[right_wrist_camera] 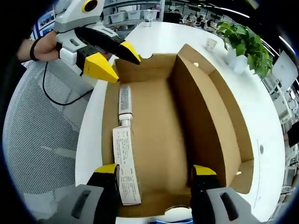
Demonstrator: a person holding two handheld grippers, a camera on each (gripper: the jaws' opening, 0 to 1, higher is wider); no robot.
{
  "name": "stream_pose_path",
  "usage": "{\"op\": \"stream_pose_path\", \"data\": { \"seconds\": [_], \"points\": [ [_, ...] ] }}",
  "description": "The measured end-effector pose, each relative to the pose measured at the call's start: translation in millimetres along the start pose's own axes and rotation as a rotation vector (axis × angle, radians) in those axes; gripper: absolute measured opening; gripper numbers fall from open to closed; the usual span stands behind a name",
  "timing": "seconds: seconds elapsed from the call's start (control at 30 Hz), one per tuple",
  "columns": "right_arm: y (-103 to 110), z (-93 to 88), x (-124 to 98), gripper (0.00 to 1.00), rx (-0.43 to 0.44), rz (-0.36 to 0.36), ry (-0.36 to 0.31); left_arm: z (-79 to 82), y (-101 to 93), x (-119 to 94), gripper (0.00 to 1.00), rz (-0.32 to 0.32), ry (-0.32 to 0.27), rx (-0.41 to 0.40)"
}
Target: Operate the shoe box by opening the lid, removing the specified soft item, and placing it in the target area until the item is outside and the box remains undamaged.
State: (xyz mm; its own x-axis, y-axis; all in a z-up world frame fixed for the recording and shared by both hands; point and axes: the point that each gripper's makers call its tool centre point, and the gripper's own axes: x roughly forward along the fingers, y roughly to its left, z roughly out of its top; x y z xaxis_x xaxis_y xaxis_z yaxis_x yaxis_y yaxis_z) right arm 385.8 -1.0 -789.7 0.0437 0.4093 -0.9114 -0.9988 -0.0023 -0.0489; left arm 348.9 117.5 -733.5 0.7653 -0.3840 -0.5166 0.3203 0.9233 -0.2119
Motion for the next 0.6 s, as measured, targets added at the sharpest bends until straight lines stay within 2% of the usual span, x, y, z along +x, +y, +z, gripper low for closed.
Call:
{"op": "stream_pose_path", "data": {
  "seconds": [0.2, 0.47, 0.6],
  "points": [
    [-11, -4.6, -4, 0.56, 0.014, -0.043, 0.002, -0.6, -0.4, 0, 0.35, -0.001, 0.003, 0.001],
    [-6, -4.6, -4, 0.55, -0.001, -0.032, 0.005, -1.4, -2.5, 2, 0.35, -0.009, 0.008, 0.009],
    [4, 4.2, 1, 0.58, 0.019, 0.017, -0.026, -1.6, -3.4, 2, 0.34, -0.012, 0.009, 0.009]
  ]
}}
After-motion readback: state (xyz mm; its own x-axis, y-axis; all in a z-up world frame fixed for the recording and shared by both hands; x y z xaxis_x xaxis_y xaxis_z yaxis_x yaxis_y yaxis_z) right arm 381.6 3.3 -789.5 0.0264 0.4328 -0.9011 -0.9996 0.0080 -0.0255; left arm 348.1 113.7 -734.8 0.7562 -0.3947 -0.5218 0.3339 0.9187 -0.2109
